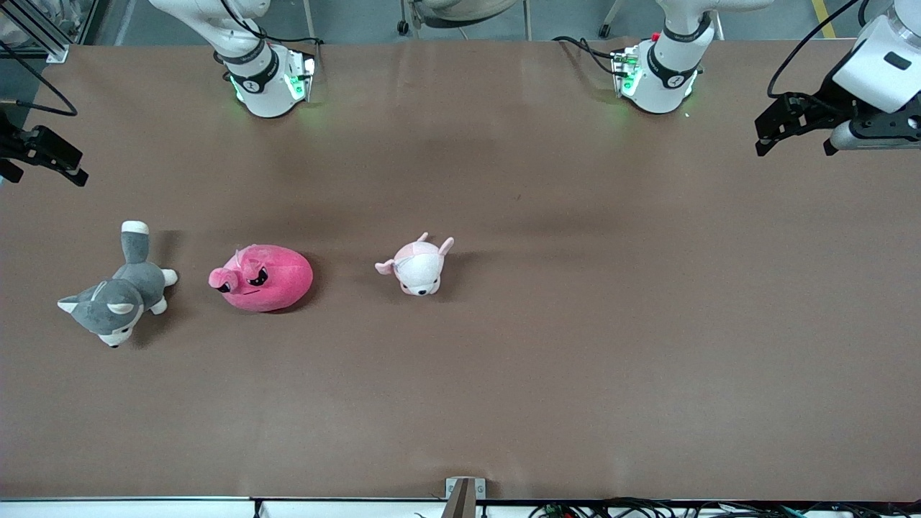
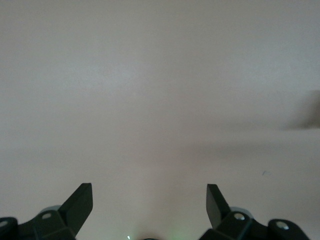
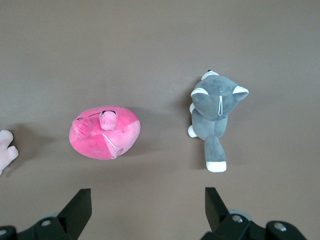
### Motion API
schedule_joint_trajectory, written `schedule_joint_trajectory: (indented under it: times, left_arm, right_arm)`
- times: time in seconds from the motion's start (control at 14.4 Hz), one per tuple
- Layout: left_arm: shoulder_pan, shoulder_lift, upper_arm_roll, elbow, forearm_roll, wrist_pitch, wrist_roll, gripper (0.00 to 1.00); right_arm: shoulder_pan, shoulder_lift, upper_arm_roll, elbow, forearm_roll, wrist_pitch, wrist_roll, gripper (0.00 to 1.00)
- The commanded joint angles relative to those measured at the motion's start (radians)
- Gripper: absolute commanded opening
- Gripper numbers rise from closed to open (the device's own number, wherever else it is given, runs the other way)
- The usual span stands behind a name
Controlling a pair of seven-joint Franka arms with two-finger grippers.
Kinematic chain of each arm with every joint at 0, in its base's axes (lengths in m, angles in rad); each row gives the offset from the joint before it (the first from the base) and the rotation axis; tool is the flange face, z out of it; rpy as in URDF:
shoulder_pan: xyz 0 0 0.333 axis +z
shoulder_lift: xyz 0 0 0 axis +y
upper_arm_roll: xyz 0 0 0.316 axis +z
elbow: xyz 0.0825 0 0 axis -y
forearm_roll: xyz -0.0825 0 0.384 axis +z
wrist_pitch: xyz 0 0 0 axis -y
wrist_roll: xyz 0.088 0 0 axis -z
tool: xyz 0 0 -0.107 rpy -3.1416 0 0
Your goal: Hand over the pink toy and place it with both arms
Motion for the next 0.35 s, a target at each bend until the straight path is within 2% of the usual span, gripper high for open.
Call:
schedule_joint_trajectory:
  times: [0.0, 0.28]
  left_arm:
    - [0.005, 0.013, 0.000, 0.037, -0.009, -0.032, 0.014, 1.00]
    - [0.007, 0.014, 0.000, 0.045, -0.012, -0.049, 0.013, 1.00]
  right_arm:
    - [-0.015, -0.026, 0.010, -0.029, -0.018, 0.010, -0.012, 1.00]
    - [-0.016, -0.027, 0.010, -0.029, -0.018, 0.010, -0.012, 1.00]
